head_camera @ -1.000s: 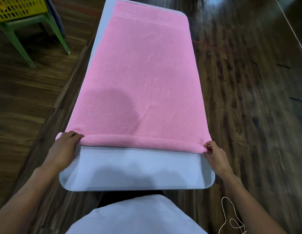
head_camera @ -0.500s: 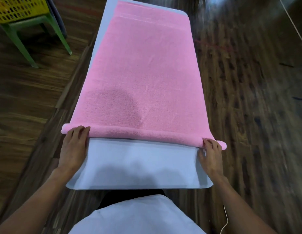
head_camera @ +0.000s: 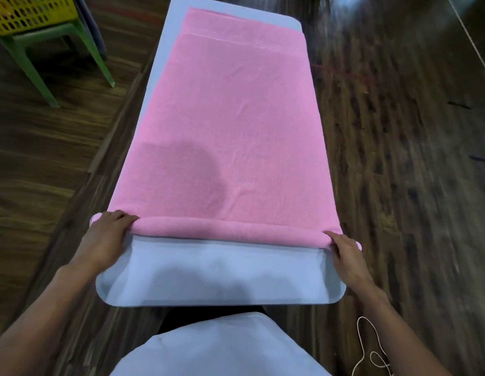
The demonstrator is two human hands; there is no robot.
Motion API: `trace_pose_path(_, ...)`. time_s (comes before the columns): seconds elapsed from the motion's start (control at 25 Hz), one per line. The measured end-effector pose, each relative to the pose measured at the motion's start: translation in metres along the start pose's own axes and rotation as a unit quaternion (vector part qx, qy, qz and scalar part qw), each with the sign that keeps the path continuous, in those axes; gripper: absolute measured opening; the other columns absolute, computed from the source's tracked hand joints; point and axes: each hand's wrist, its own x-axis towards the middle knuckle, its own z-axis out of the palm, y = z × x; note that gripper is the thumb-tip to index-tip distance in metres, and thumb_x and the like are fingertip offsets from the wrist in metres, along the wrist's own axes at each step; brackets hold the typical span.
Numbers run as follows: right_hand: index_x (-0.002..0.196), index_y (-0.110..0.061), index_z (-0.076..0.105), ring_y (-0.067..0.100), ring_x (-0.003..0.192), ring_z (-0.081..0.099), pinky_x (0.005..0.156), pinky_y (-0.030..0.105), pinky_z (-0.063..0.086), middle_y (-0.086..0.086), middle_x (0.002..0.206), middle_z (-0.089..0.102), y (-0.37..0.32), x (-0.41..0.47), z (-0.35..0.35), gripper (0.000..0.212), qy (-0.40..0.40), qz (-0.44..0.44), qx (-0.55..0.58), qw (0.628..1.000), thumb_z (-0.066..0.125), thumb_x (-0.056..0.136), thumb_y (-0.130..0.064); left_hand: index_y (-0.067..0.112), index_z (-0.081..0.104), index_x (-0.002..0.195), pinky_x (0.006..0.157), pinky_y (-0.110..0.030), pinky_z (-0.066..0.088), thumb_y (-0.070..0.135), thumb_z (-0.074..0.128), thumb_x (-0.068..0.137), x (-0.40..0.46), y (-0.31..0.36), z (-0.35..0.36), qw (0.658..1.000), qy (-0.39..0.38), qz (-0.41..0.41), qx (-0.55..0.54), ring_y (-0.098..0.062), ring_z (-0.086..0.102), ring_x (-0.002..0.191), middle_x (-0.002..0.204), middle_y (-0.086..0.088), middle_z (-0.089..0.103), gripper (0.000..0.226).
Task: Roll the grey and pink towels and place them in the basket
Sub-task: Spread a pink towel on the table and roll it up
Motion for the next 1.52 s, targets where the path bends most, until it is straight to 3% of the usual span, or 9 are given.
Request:
trace_pose_path(0.2, 0.105, -0.011, 0.066, 0.022, 0.101, 0.056, 0.087, 0.029, 0.050, 0.007, 0.120, 0.055, -0.008, 0.037, -0.008, 0.015, 0.091, 0.163, 0.072, 0.980, 0.065, 0.091, -0.008, 0.005, 0.070, 0.104, 0.081, -0.042, 0.047, -0.005, 0.068, 0.079, 0.045, -0.001, -0.013, 0.994, 0.014, -0.036, -0.101, -0.037, 0.060, 0.089, 0.097, -0.018, 0.065, 0.027)
trace_pose_path(0.32, 0.099, -0.013, 0.072, 0.028, 0.102, 0.054, 0.086, 0.041, 0.052, 0.008, 0.111, 0.062, -0.019, 0.035, 0.008, 0.012, 0.142, 0.140, -0.054, 0.978, 0.064, 0.090, -0.009, 0.007, 0.072, 0.094, 0.070, -0.047, 0.046, 0.004, 0.067, 0.084, 0.033, 0.012, -0.008, 0.992, 0.128, 0.005, -0.011, -0.037, 0.051, 0.083, 0.091, -0.014, 0.059, 0.012)
trace_pose_path(0.44, 0.109, -0.010, 0.067, 0.030, 0.108, 0.056, 0.095, 0.045, 0.048, 0.010, 0.117, 0.064, -0.023, 0.013, 0.022, 0.021, 0.165, 0.089, -0.069, 0.980, 0.065, 0.088, -0.011, 0.002, 0.062, 0.116, 0.083, -0.054, 0.047, 0.007, 0.056, 0.088, 0.003, 0.026, 0.009, 0.990, 0.141, 0.009, 0.022, -0.040, 0.050, 0.101, 0.113, -0.019, 0.056, 0.029)
trace_pose_path(0.76, 0.121, -0.018, 0.057, 0.007, 0.101, 0.053, 0.092, 0.013, 0.045, -0.001, 0.121, 0.060, -0.019, 0.027, 0.024, 0.022, 0.098, 0.096, 0.123, 0.983, 0.051, 0.099, -0.017, 0.005, 0.059, 0.125, 0.093, -0.054, 0.047, -0.004, 0.058, 0.083, 0.020, 0.025, 0.000, 0.997, 0.064, -0.033, -0.027, -0.036, 0.050, 0.117, 0.124, -0.016, 0.058, 0.043)
trace_pose_path(0.92, 0.123, -0.017, 0.056, 0.015, 0.110, 0.054, 0.101, 0.035, 0.046, 0.001, 0.125, 0.059, -0.012, -0.006, 0.020, 0.027, 0.050, 0.037, 0.059, 0.996, 0.049, 0.098, -0.011, 0.006, 0.062, 0.124, 0.092, -0.052, 0.048, -0.009, 0.063, 0.074, 0.004, 0.002, -0.005, 0.999, -0.023, -0.010, -0.025, -0.037, 0.054, 0.111, 0.118, -0.016, 0.062, 0.051)
trace_pose_path(1.08, 0.125, -0.008, 0.058, 0.014, 0.109, 0.052, 0.100, 0.032, 0.042, -0.003, 0.123, 0.057, -0.011, -0.010, 0.001, 0.029, 0.030, 0.016, 0.081, 0.996, 0.045, 0.100, -0.013, 0.002, 0.061, 0.124, 0.097, -0.043, 0.042, -0.011, 0.058, 0.078, 0.026, -0.006, -0.013, 0.993, -0.087, -0.003, -0.082, -0.036, 0.059, 0.110, 0.119, -0.017, 0.064, 0.048)
trace_pose_path(1.2, 0.112, -0.007, 0.064, 0.018, 0.103, 0.054, 0.088, 0.029, 0.043, 0.005, 0.120, 0.055, -0.018, 0.007, 0.001, 0.021, 0.111, 0.095, 0.079, 0.986, 0.054, 0.097, -0.018, 0.004, 0.066, 0.107, 0.084, -0.040, 0.043, -0.013, 0.059, 0.076, 0.049, 0.006, -0.019, 0.992, 0.000, -0.030, -0.122, -0.038, 0.059, 0.096, 0.104, -0.018, 0.064, 0.035)
trace_pose_path(1.32, 0.104, -0.011, 0.072, 0.033, 0.104, 0.055, 0.089, 0.046, 0.049, 0.014, 0.114, 0.063, -0.028, 0.013, 0.018, 0.015, 0.168, 0.162, -0.063, 0.970, 0.062, 0.092, -0.011, 0.007, 0.070, 0.099, 0.073, -0.048, 0.043, 0.000, 0.061, 0.083, 0.037, 0.020, -0.009, 0.992, 0.129, 0.003, 0.000, -0.040, 0.051, 0.090, 0.098, -0.017, 0.060, 0.019)
trace_pose_path(1.52, 0.124, -0.011, 0.058, 0.028, 0.122, 0.049, 0.107, 0.050, 0.040, 0.008, 0.132, 0.057, -0.037, -0.004, 0.041, 0.043, 0.138, 0.119, 0.009, 0.983, 0.045, 0.099, -0.043, -0.004, 0.049, 0.134, 0.107, -0.051, 0.034, 0.026, 0.032, 0.097, 0.005, 0.036, 0.027, 0.991, 0.125, 0.006, 0.046, -0.041, 0.045, 0.124, 0.132, -0.024, 0.053, 0.051)
